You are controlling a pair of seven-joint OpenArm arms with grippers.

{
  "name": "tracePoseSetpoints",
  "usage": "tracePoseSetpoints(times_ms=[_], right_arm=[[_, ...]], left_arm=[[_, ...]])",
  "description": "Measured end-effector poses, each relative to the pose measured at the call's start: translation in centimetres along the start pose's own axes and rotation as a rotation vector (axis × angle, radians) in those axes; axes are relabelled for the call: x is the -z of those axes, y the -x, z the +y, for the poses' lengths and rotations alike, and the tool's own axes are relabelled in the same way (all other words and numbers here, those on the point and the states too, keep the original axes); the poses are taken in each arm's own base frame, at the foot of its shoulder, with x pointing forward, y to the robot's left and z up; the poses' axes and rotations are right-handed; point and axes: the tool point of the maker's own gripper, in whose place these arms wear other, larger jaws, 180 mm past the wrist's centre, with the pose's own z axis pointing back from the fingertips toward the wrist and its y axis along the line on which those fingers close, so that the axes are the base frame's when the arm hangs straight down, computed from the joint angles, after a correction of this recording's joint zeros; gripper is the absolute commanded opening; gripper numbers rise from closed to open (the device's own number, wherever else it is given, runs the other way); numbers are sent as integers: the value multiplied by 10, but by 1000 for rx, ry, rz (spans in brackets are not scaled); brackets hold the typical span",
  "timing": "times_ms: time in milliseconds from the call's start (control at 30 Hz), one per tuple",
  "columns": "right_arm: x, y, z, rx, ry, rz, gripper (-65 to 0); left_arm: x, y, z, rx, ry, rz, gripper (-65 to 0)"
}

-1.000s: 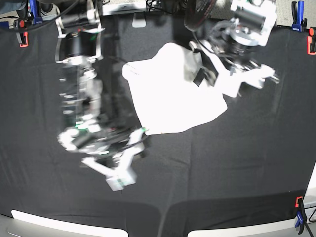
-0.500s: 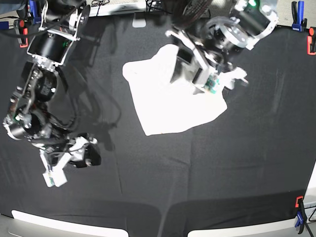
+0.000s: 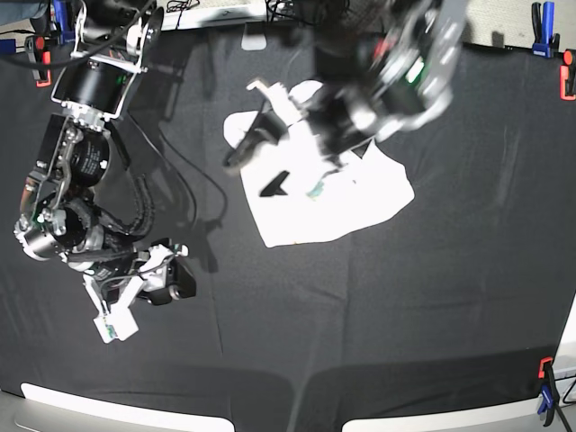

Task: Layout the t-shirt on the table in an organized manner, then fold the t-shirt properly
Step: 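Grasp the folded bundle's edge with both grippers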

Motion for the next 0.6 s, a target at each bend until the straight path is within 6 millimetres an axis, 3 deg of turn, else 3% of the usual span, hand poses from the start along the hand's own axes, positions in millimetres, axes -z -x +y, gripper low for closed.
tracePoseSetpoints(times_ms=[133,267,367,500,600], right_arm=[[-1,0,-3,-4,6,4,-387],[-1,0,-2,-3,4,2,-387],[-1,-1,-2,-6,3,-3,-387],[-1,-3,-2,-2,-2,-16,-387],[6,3,2,-1,-20,7,-387]], left_arm=[[15,34,16,-7,-2,103,-334],[14,91,21,-33,-11,244,-334],[15,101,10,-136,25,198,-334],[16,110,-2,-94,57,198,-334],[19,106,2,-71,60,212,-334]])
